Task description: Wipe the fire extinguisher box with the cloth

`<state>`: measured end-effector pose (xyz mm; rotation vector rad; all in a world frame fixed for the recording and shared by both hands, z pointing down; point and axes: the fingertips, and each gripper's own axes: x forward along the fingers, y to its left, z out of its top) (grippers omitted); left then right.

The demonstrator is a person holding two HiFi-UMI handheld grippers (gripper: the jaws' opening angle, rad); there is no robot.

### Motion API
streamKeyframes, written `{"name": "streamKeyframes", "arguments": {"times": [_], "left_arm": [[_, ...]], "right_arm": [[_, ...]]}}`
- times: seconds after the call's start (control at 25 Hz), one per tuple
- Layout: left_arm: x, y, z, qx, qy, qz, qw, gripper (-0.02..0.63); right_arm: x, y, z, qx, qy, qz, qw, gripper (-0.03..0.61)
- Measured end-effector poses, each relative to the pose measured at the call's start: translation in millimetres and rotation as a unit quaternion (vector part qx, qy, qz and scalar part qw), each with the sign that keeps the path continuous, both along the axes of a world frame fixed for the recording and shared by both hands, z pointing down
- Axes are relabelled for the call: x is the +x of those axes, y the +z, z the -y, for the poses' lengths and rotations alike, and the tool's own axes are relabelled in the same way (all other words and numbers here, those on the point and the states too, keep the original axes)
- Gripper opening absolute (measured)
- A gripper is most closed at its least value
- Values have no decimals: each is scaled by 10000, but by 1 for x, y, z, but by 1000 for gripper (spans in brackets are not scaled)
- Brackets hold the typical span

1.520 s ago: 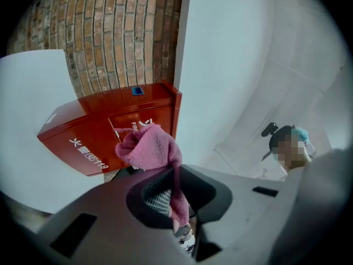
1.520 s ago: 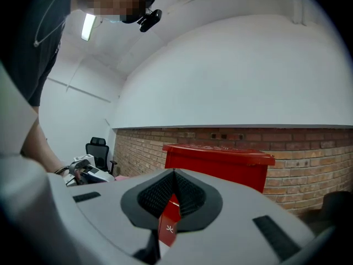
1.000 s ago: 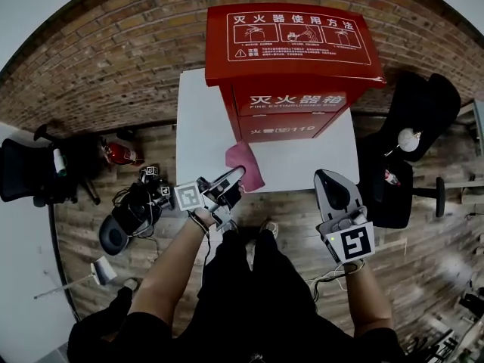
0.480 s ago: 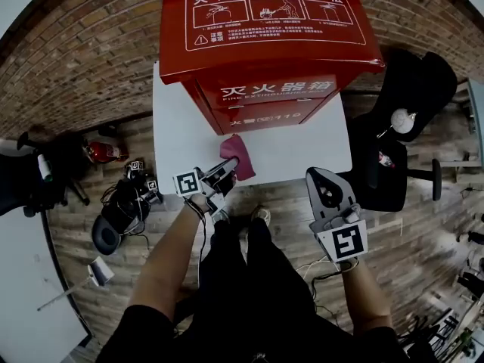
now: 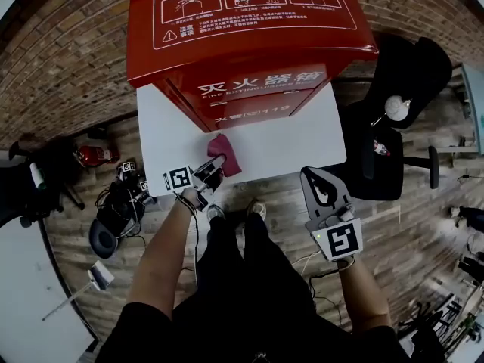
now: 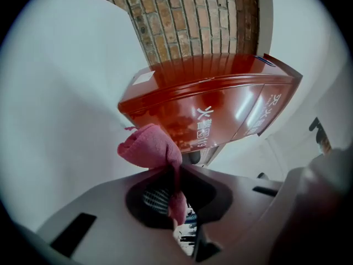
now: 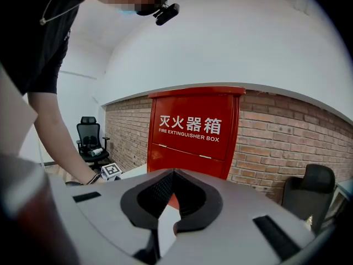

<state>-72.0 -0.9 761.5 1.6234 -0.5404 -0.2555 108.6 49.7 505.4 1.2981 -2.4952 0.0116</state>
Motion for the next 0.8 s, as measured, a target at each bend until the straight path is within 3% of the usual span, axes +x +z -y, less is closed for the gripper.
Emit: {"name": "streamKeyframes", "arguments": {"times": [0.56,0.8], "left_arm": [[-45,57,-15,-503,-70,1414,9887,66],[-59,71,-17,-606,-157,2147,9747,72]], "right_arm": [[13,20,-14,-224,201,-93,9995,20],[14,23,-18,-246,211,-138,9994,20]]}}
